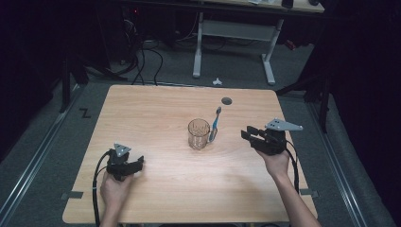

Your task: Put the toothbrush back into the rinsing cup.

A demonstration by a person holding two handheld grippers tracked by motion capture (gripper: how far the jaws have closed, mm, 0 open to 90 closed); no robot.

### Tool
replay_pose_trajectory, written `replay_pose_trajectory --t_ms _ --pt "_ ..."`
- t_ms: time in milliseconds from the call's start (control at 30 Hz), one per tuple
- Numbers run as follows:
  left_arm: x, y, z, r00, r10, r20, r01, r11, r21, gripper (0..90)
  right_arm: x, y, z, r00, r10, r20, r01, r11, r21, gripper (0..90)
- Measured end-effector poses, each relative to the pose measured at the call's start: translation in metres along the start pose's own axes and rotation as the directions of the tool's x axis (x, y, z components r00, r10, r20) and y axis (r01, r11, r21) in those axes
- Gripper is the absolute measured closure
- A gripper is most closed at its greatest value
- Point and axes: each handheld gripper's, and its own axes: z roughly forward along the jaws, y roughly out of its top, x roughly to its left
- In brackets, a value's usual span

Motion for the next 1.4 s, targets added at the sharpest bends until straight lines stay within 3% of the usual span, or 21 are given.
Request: replay_pose_trajectory --t_ms 1067,1400 --pt "0.000 0.000 0.000 1.0000 -0.001 -0.002 0.001 1.0000 0.000 29.0 -0.018 -0.041 -0.006 0.9939 0.095 0.055 -0.096 0.995 0.012 63.8" --pt "0.000 0.000 0.000 1.0000 -0.001 -0.002 0.001 1.0000 0.001 29.0 -0.019 -0.045 -0.001 0.9934 0.088 0.073 -0.091 0.995 0.033 64.7"
